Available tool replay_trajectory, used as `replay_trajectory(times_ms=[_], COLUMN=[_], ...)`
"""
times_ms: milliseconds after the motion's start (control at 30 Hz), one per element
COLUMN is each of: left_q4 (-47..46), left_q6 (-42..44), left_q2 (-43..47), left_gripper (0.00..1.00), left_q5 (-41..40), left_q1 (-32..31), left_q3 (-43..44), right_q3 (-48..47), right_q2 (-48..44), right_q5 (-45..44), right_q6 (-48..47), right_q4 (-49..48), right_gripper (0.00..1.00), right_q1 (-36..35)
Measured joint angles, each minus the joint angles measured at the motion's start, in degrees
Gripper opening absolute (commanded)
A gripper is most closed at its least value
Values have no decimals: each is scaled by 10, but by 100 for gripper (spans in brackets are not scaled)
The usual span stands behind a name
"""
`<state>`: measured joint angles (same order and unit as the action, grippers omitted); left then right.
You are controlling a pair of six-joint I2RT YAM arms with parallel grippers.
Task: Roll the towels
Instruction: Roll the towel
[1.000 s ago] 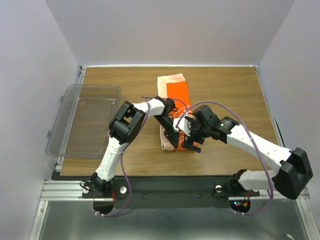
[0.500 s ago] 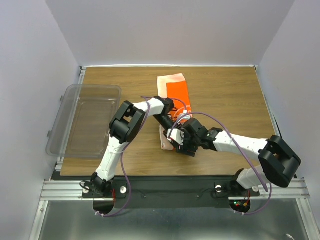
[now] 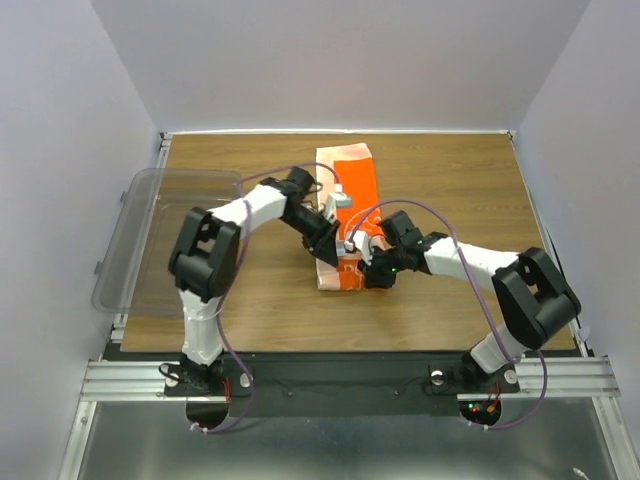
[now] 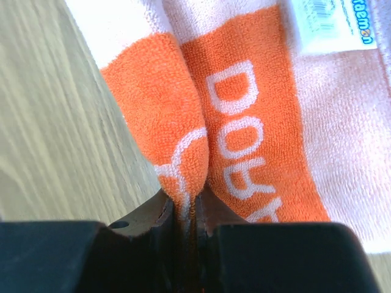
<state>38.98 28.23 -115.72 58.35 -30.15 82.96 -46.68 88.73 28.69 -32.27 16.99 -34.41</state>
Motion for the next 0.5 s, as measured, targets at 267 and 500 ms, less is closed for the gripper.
replay_trajectory(times_ms=[267,500], left_q4=[-145,-234], left_q6=[-85,-37], left_q2=[223,460], left_gripper=[65,84], left_q5=[-58,-188], left_q1=[88,87], left_q3=[-101,-267], right_q3=[-106,-219], right_q2=[97,224], right_q5=[129,236], right_q6=[0,10], right_q4=[103,212], right_gripper=[12,13], right_q1=[37,78])
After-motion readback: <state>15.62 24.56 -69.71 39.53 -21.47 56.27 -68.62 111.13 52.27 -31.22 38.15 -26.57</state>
